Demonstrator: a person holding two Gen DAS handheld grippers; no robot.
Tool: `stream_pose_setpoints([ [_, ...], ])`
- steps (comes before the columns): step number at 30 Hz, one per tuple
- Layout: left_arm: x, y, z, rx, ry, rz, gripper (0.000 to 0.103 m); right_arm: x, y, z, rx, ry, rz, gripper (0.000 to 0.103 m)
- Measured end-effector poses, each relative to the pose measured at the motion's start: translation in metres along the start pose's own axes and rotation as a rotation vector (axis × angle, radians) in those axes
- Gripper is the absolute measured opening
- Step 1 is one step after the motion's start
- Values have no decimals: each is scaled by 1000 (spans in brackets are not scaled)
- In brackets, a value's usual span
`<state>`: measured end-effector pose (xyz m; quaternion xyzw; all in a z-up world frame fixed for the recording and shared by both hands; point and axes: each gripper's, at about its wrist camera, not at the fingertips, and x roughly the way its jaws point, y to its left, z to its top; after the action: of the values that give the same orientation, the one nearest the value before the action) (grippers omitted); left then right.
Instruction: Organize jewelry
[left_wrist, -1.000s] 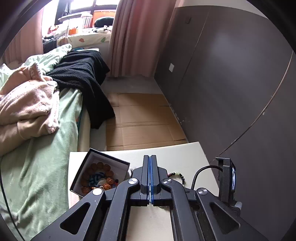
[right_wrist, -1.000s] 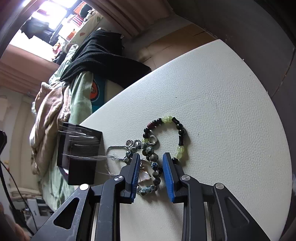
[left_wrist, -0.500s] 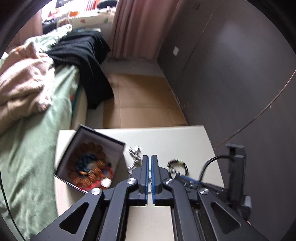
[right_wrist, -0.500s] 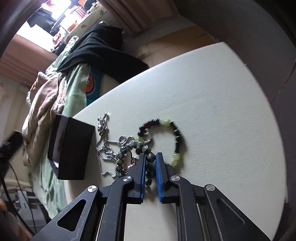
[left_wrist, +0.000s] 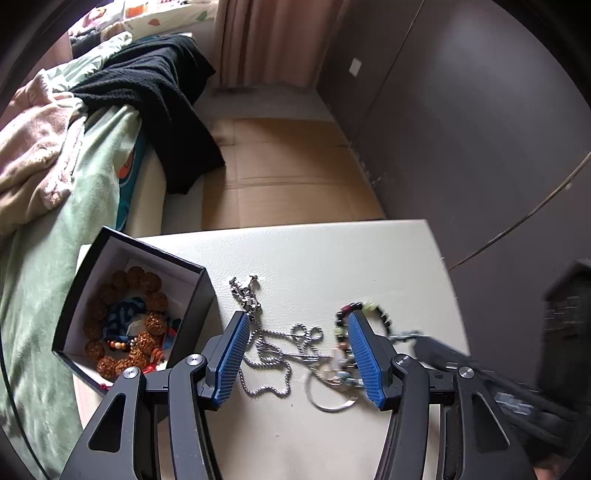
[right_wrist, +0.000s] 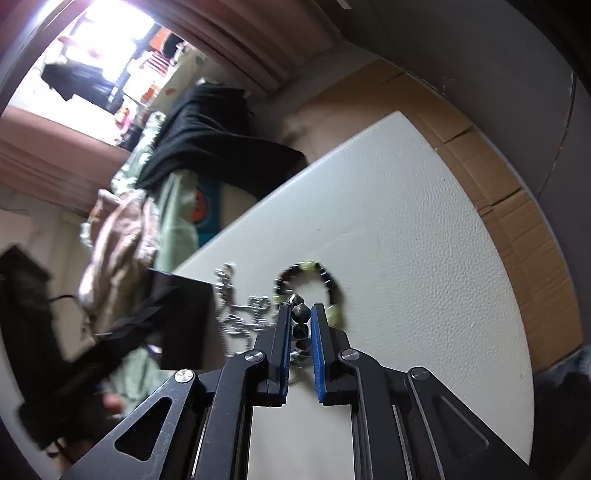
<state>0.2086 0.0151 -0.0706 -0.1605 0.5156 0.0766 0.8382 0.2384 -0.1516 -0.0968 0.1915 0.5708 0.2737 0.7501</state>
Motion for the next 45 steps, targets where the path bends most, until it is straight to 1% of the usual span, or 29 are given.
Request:
stream_pose_setpoints([
  [2,9,0,1,1,21,38,52,-6,2,1,9,-12,31,12],
  [3,11,-1,1,3,28,52,48,-9,1,1,17,-17,48,12],
  [4,16,-2,2,13,36,72,46,-11,-1,2,26,-21,60,12],
  [7,26,-6,4,37,57,115,45,-18,-4,3,39,-34,68,12],
  [9,35,-9,4,55,77,163,44,-20,-6,3,52,-37,77,12],
  [10,39,-9,5,59,87,176,39,-22,-8,3,59,-42,78,12],
  [12,46,-8,5,64,104,205,33,-26,-10,3,71,-50,79,12],
  [15,54,-8,6,75,119,250,33,-32,-15,5,85,-60,88,12],
  [18,58,-8,7,95,115,290,33,-35,-16,4,88,-66,89,12],
  [20,63,-6,8,91,127,287,33,-36,-16,4,92,-68,96,12],
  [22,66,-6,8,106,126,318,22,-37,-16,3,93,-69,99,12],
  [23,68,-8,8,109,131,313,22,-37,-15,3,94,-69,100,12],
  [24,69,-7,8,106,128,301,19,-37,-15,3,93,-69,100,12],
  [26,69,-6,8,101,119,301,18,-37,-15,3,91,-69,100,12],
  [27,68,-6,8,105,116,304,13,-37,-15,3,90,-69,101,12],
  [28,64,-7,8,115,105,307,13,-37,-15,3,88,-69,105,12],
  [31,49,-9,10,118,80,281,13,-38,-14,4,81,-68,109,12],
  [35,21,-14,13,143,21,257,13,-38,-10,4,78,-70,126,12],
  [40,-31,-18,18,159,-77,223,13,-43,-2,3,58,-81,155,12],
  [45,-80,-26,20,184,-170,204,13,-45,4,1,46,-89,165,12],
])
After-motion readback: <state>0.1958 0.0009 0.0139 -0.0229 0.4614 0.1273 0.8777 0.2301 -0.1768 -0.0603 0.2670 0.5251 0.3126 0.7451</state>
